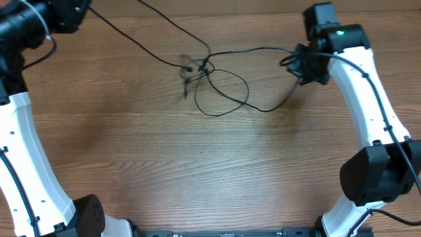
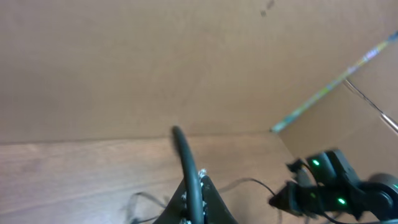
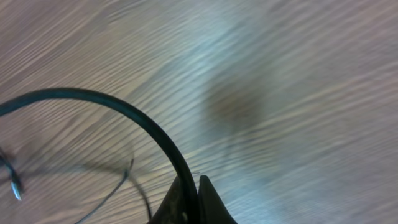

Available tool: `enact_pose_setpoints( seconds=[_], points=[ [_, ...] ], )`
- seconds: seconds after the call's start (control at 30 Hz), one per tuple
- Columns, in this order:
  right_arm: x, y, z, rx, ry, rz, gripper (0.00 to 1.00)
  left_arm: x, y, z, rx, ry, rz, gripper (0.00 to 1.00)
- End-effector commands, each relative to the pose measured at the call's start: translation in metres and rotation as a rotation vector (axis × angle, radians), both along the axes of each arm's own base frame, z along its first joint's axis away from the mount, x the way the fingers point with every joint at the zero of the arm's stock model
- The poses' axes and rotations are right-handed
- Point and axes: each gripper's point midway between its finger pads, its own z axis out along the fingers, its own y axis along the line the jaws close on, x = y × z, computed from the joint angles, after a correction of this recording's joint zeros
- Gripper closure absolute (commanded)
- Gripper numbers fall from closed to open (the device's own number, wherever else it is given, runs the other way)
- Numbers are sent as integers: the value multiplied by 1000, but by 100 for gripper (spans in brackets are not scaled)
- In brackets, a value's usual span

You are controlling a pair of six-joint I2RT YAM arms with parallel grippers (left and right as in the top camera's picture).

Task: Untangle cables

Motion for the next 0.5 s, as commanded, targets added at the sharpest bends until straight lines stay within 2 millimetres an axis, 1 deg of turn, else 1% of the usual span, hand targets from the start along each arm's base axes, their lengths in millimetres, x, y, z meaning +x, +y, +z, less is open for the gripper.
enact_pose_setpoints(
  seconds=[0.0, 0.03, 0.07, 0.17, 0.23, 0.3, 0.37, 0.47],
  points=[
    [3, -36, 4, -36, -6, -64, 96, -9, 15, 22, -19, -55, 44, 96],
    [2, -49, 4, -40, 1, -80, 96, -9, 23, 26, -29, -67, 67, 96],
    [1, -55, 3, -41, 5, -91, 96, -10, 28, 30, -33, -78, 77, 96],
    [-1, -81, -2, -48, 24, -128, 96, -13, 36, 39, -22, -118, 92, 96],
    [-5, -100, -9, -47, 51, -159, 96, -18, 40, 48, -9, -151, 107, 96],
    [-7, -109, -17, -23, 76, -151, 96, -23, 44, 54, 0, -171, 122, 96],
    [-6, -106, -24, 40, 88, -103, 96, -26, 47, 58, 0, -184, 127, 96],
    [-3, -94, -30, 94, 93, -26, 96, -28, 48, 60, -5, -188, 128, 96]
  ],
)
